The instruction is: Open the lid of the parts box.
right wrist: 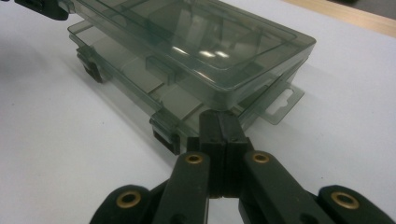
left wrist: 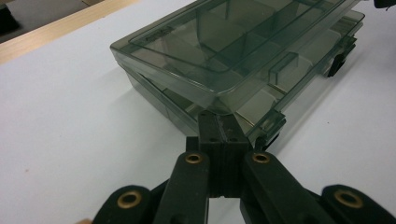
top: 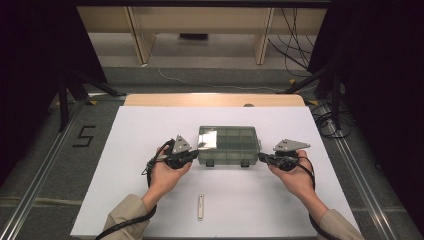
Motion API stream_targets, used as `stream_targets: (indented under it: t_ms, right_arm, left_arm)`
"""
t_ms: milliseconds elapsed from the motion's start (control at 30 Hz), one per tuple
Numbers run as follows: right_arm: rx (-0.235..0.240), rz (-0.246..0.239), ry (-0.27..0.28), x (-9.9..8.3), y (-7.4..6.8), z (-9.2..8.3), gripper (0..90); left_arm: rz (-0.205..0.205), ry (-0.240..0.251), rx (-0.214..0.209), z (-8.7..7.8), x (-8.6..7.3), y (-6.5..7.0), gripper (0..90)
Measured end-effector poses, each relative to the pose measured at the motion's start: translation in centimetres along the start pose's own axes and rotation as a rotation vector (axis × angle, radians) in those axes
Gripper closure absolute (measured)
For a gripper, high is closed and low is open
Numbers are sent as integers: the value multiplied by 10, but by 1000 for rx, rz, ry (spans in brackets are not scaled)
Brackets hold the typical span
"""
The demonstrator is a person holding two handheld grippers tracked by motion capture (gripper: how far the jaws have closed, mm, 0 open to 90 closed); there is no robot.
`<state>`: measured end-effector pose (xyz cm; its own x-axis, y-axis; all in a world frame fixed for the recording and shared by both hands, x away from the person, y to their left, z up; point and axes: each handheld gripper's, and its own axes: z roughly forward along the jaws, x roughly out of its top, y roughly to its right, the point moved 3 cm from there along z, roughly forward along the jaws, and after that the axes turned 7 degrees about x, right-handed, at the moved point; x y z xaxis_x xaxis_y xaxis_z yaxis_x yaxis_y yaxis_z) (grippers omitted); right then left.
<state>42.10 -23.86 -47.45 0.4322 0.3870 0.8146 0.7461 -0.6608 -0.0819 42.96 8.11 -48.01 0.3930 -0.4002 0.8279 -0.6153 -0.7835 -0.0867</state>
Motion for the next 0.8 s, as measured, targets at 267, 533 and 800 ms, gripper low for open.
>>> stream_targets:
  t_ms: [267,533,800]
  right_arm:
    - [-9,4,19,7,1,0,900]
    - [-13,4,31,12,4,1,900]
    - [-23,4,45,17,7,2,900]
  left_arm:
    - [-10,17,9,1,7,-1,896]
    - [-10,16,10,2,11,-2,896]
    - [-26,37,7,3,16,-3,895]
